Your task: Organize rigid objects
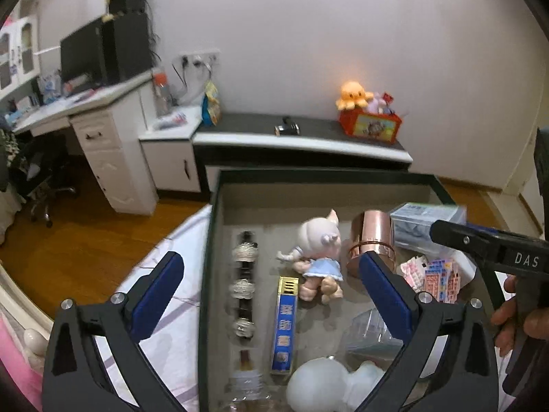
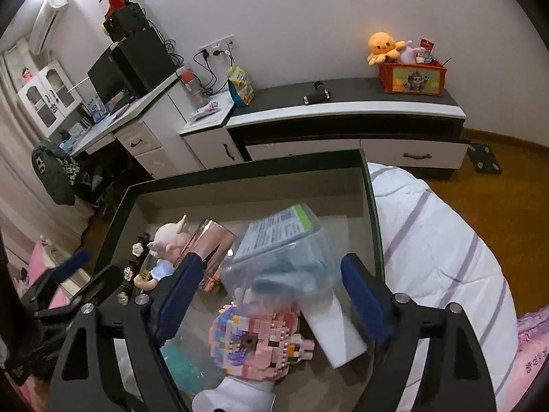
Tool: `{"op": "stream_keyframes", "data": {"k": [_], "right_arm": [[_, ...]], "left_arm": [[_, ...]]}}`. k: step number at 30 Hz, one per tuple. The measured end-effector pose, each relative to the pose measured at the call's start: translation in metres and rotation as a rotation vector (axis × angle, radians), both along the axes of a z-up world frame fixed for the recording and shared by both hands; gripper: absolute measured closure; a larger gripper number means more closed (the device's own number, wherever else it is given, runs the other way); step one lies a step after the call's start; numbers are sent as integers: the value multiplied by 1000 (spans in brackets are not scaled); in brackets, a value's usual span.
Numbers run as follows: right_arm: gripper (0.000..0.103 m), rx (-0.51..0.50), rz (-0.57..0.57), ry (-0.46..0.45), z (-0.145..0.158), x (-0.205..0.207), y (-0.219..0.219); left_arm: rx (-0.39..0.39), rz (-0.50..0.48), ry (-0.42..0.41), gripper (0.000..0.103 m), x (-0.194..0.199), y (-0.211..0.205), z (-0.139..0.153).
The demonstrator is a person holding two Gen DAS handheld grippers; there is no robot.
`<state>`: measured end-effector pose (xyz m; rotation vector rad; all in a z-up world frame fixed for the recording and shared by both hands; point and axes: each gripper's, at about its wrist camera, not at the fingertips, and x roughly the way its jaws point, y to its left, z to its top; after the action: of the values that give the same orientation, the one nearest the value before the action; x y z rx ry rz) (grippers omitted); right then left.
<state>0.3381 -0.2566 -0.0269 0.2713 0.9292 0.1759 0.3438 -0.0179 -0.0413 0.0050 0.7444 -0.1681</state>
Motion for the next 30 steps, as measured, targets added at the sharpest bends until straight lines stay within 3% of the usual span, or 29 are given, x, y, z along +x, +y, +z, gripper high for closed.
{"op": "stream_keyframes", "data": {"k": [2, 9, 17, 23, 30], "right_arm": [[0, 18, -14, -40, 9, -13, -2], [0, 41, -31, -157, 42, -73, -1], [0, 26, -62, -266, 69, -161, 7], [0, 0, -105, -339, 82, -218, 11], [0, -85, -143, -394, 89, -266, 22]], "left_arm": [[-15, 1, -2, 0, -9, 4, 4], [-21, -4, -112, 0, -66, 10, 32], [-35, 5, -246, 0, -160, 16, 71], [6, 35, -311, 0, -218, 15, 85], [-6, 53, -356, 0, -267, 17, 94]]}}
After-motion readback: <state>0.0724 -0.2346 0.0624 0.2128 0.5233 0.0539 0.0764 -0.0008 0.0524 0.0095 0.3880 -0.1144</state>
